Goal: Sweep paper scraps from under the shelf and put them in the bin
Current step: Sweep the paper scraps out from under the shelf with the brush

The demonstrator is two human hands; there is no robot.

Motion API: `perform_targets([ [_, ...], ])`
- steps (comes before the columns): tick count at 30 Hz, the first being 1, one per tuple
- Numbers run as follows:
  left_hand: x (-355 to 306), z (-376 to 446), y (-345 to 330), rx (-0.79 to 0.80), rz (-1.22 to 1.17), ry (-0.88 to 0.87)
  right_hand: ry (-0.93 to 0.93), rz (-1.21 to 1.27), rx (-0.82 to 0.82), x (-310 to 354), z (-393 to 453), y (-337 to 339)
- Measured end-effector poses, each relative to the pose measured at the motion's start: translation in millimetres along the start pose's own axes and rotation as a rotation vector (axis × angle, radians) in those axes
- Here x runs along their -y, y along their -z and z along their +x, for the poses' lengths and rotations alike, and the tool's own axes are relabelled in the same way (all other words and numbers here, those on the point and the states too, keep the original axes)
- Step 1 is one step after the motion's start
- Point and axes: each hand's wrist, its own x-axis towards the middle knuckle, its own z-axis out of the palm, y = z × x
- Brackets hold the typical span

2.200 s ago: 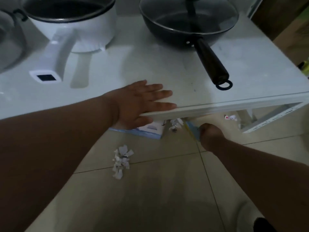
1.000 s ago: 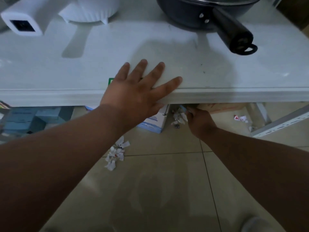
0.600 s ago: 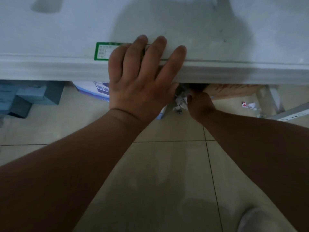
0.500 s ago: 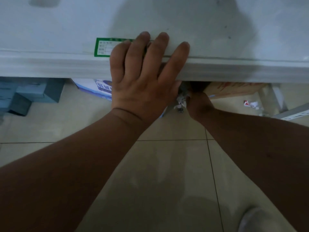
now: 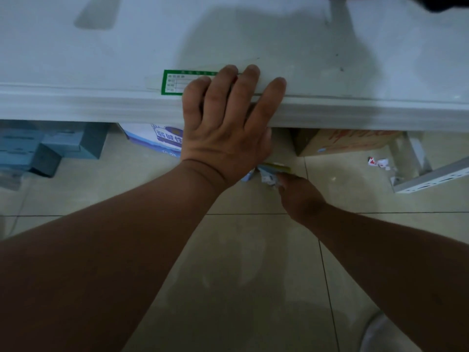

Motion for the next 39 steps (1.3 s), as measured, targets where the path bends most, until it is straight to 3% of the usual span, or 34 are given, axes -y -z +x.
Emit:
perform_targets([
  [9,1.1,3.0,1.2,0.001,0.016,-0.023,-0.058,0.022,-0.211,-8.5,14.4,27.1],
  [25,2.7,-0.6,-3.8,0.019,0.01,-0.069,0.001,-0.043,0.001,10.3,-16.6,-11.3],
  [29,2.5,-0.3,-2.9,0.033,0.001,-0.063,0.019,-0.039,-0.052,4.6,-30.8,-2.9],
  [34,1.8,0.3,-0.7,0.063,0.01,-0.063,-0.008,-0.091,-0.14,-4.7,11.0,23.3],
  [39,1.3,0.3,0.6,0.067,0.036,-0.064,0.089,-0.181,-0.019,-8.9,53.2,39.8],
])
